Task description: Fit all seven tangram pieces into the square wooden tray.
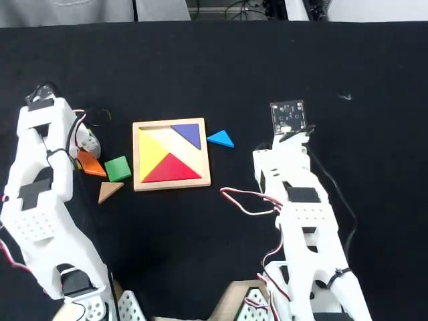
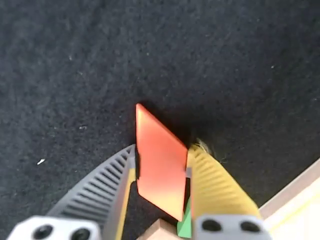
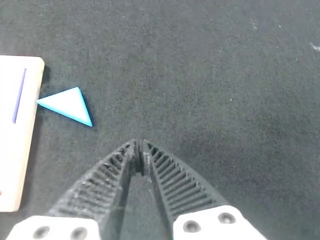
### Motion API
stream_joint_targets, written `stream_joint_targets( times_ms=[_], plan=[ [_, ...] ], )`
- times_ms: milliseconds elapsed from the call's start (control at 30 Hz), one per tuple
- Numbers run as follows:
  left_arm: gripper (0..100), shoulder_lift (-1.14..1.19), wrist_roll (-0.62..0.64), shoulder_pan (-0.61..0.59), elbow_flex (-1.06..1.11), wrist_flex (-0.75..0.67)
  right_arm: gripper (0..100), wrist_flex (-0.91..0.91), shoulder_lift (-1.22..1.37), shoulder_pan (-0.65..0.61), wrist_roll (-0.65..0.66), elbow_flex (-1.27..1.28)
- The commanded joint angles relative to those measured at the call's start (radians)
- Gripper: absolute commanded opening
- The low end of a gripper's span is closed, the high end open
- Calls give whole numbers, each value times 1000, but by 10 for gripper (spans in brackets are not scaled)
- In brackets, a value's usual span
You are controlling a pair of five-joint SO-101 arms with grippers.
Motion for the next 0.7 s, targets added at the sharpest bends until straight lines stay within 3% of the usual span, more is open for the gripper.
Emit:
stream_joint_targets(
  times_ms=[0, 267, 500, 667],
  plan=[
    [84, -17, -9, 5, -33, 11, 11, -17, -35, -18, 8, -4],
    [84, -299, -14, 19, -30, 117, 11, -17, -35, -18, 8, -4],
    [84, -468, -153, 162, -22, 262, 11, -17, -39, -14, 8, -4],
    [111, -468, -184, 105, 7, 253, 11, -17, -39, -14, 8, -4]
  ],
)
